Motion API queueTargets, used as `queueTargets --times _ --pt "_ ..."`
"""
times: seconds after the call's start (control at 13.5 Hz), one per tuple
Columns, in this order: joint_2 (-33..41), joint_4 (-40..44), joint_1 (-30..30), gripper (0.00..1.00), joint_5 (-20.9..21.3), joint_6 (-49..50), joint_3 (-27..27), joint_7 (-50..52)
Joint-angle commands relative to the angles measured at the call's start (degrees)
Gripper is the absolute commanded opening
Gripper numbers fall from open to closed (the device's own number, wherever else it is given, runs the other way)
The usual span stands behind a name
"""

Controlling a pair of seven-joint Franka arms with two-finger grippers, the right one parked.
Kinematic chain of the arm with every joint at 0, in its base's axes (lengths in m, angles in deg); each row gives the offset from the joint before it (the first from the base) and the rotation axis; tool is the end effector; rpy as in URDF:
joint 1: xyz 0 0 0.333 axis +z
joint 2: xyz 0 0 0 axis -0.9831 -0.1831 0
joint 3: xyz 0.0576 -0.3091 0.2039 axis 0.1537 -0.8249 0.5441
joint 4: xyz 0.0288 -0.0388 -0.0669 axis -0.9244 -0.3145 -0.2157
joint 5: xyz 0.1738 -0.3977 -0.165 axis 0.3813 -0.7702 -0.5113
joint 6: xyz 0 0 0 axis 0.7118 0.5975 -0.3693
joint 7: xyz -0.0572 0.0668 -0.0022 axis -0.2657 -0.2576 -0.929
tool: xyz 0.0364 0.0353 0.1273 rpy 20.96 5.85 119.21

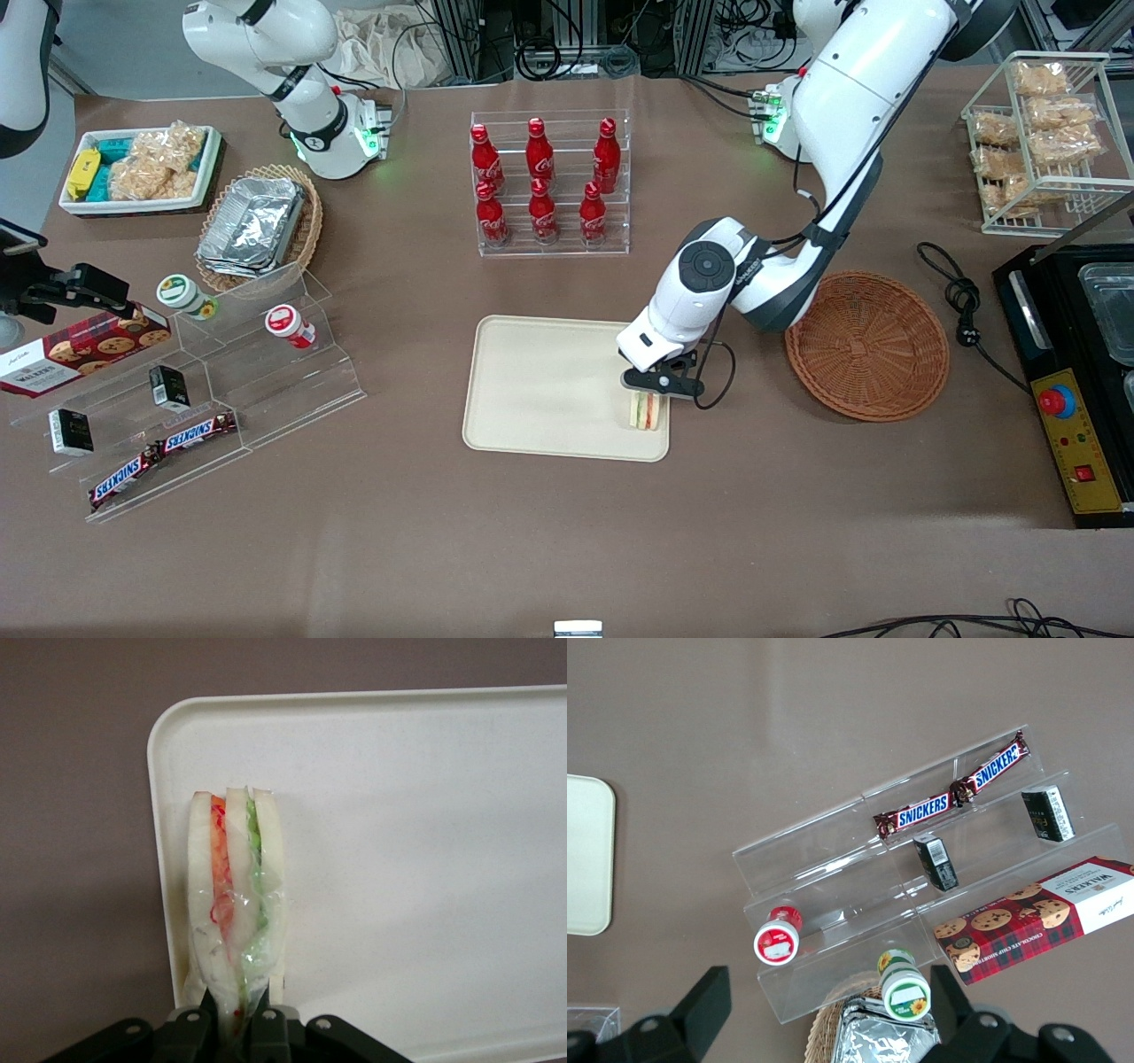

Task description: Place sandwich from basket to tray

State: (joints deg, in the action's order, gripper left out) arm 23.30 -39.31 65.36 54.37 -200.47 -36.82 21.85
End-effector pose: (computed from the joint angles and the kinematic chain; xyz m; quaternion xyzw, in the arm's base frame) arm 0.6189 -0.4240 0.2139 0.9930 -0.0764 0.0584 0.0679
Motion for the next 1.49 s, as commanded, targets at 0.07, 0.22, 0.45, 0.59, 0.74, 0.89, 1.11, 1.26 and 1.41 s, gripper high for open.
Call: queueTargets --times 0.07,0.22,0.45,0.59,0.74,0.89,1.11,1.26,1.41 --pt "-0.54 1.29 -0.59 0.99 1.00 -0.01 0.48 0.87" --pt "0.07 1.30 -0.33 0.99 0.82 0.43 0.48 0.44" --pt "2.53 4.01 0.11 0.99 0.56 8.39 0.48 0.08" --pt "5.51 5.07 0.37 0.99 0.29 15.34 0.39 0.34" --pt "8.41 4.99 1.77 0.99 -0.75 20.80 0.30 0.34" --pt "11.40 4.99 3.27 0.99 -4.35 24.85 0.30 0.34" --pt "17.28 4.99 6.86 0.99 -8.13 33.88 0.48 0.35" --pt "21.68 4.99 10.47 0.99 -8.93 41.62 0.39 -0.18" --pt "25.81 5.07 13.98 0.99 -9.11 46.55 0.39 -4.81"
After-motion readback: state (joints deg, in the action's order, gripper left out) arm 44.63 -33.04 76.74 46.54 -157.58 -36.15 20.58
